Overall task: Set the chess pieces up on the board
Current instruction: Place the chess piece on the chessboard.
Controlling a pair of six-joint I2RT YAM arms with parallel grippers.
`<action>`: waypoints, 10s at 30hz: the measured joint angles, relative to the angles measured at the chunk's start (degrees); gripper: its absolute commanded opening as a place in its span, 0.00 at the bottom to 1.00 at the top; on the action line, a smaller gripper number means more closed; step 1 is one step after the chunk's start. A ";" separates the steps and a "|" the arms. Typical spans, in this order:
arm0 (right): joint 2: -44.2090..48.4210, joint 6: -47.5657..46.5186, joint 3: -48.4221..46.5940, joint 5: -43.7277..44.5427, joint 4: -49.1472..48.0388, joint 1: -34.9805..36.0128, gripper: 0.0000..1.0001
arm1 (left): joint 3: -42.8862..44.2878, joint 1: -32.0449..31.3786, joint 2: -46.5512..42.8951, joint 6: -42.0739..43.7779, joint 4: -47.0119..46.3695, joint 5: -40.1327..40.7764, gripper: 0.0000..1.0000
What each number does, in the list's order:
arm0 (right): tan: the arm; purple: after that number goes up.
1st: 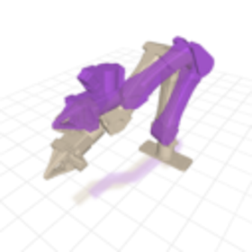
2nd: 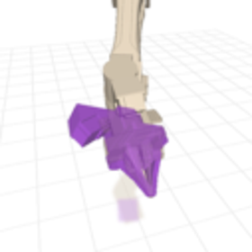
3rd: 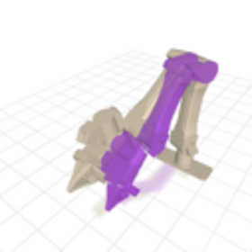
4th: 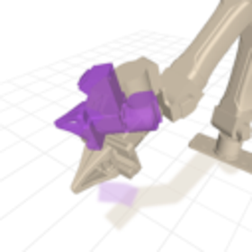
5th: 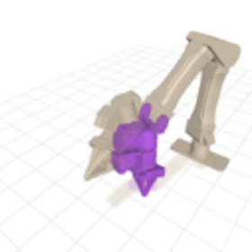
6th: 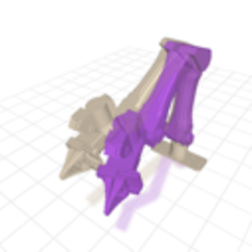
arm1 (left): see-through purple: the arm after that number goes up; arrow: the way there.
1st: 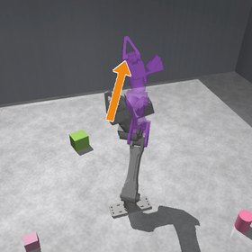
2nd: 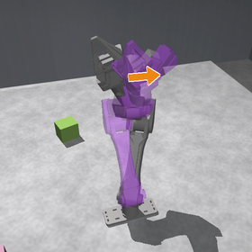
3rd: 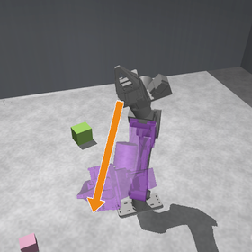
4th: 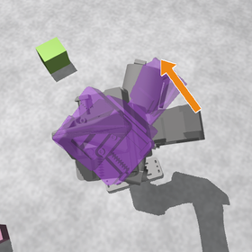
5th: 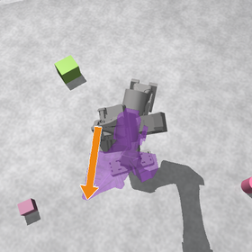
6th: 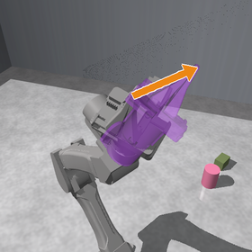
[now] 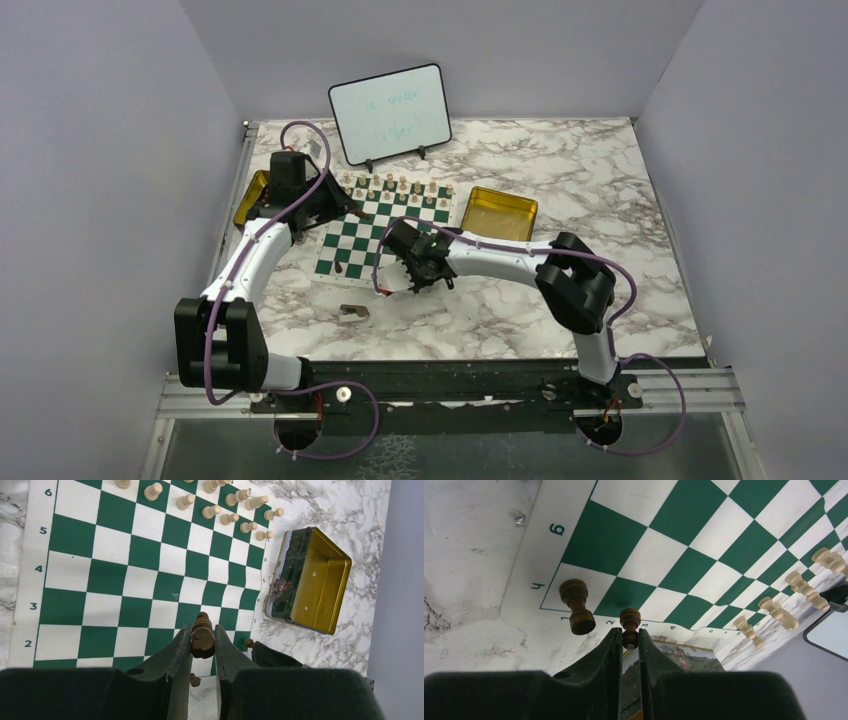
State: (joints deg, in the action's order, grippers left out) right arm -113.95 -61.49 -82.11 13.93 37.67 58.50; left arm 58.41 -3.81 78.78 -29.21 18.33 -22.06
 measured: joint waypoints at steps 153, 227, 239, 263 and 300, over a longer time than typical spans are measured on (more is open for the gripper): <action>24.98 130.62 34.38 -25.88 -89.37 -16.72 0.28 | -8.96 -0.33 -7.39 -40.39 -34.18 -34.03 0.15; 0.72 82.84 2.73 -1.07 -17.27 -5.14 0.05 | -4.22 -0.55 -5.75 3.37 1.18 4.35 0.15; -0.31 82.84 2.71 -0.92 -17.33 -4.81 0.05 | -4.22 -0.55 -5.75 3.37 1.14 4.35 0.15; -1.60 82.82 0.22 1.66 -17.38 -4.70 0.05 | -4.22 -0.55 -5.75 3.34 1.07 4.28 0.15; 0.48 83.80 -2.71 1.27 -14.38 -4.59 0.40 | -4.22 -1.73 -5.75 3.41 1.09 3.69 0.15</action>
State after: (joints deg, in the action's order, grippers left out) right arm -113.47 22.31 -84.82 15.20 23.29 53.91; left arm 54.19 -5.54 73.03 -25.80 19.42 -18.37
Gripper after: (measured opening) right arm 0.389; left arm 0.200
